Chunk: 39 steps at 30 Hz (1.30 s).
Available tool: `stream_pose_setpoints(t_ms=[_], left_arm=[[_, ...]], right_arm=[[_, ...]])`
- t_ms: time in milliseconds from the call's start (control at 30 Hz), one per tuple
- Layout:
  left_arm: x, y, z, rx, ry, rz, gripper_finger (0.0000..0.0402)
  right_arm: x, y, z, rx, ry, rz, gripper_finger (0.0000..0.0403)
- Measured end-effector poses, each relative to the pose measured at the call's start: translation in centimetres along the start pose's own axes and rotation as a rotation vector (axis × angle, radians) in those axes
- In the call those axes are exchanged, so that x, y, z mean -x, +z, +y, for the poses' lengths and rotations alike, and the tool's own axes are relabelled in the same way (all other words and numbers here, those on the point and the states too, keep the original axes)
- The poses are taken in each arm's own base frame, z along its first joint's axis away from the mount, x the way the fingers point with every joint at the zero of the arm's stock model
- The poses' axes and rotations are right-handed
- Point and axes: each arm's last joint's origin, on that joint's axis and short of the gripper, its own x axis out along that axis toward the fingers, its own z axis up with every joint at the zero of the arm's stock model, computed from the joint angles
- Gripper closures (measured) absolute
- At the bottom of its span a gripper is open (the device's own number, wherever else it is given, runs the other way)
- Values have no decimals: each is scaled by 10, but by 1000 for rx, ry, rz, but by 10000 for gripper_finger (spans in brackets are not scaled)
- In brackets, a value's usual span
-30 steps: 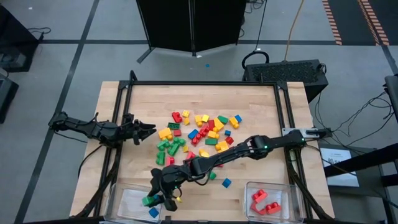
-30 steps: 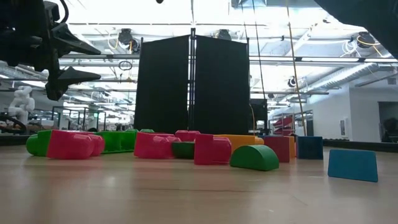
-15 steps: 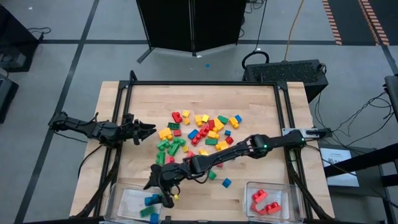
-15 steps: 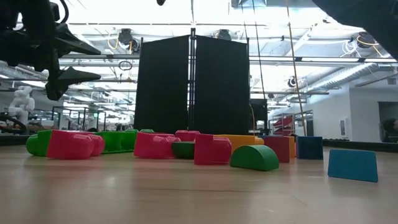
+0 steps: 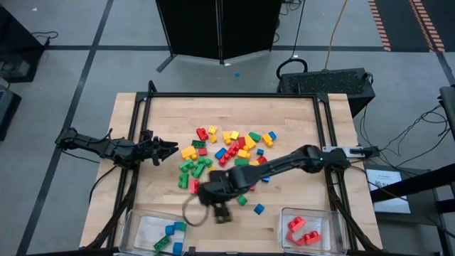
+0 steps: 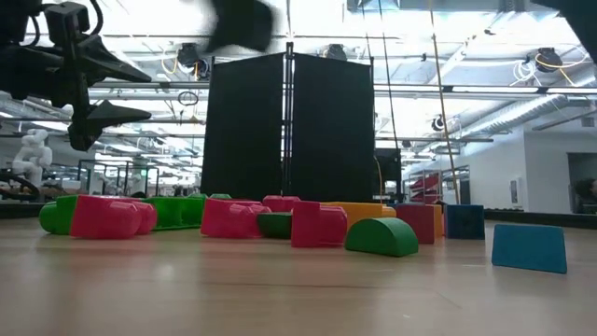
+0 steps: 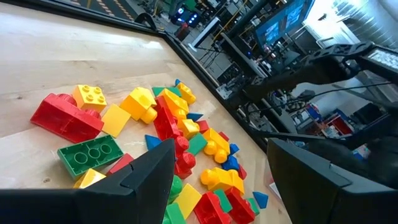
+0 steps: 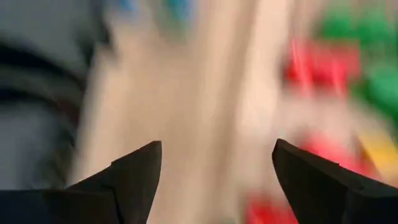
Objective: Sort blocks by size
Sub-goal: Put the red game piece into the right transparent bin
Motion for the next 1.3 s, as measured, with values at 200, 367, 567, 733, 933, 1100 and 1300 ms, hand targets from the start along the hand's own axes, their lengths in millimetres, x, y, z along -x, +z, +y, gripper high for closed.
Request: stream_pose_setpoints(t_ms=[200, 367, 567, 733, 933, 1100, 1300], left_arm=[[0, 0, 0, -3, 1, 2, 146], [0, -1, 0, -6, 1, 9, 146], [-1, -1, 0, -9, 3, 13, 146], [-1, -1, 0, -27, 3, 13, 146], [-1, -1, 0, -30, 4, 14, 146], [-1, -1, 0, -36, 4, 14, 146], [-1, -1, 0, -36, 4, 14, 146]], right_arm=[[-12, -29, 4, 79, -128, 250, 108], [-34, -29, 2, 63, -146, 172, 108], [-47, -45, -3, 116, -153, 293, 108], [-53, -52, -1, 271, -173, 335, 108], [-57, -53, -2, 415, -168, 340, 108], [-58, -49, -2, 523, -170, 307, 108], [-61, -52, -7, 566, -158, 331, 114]])
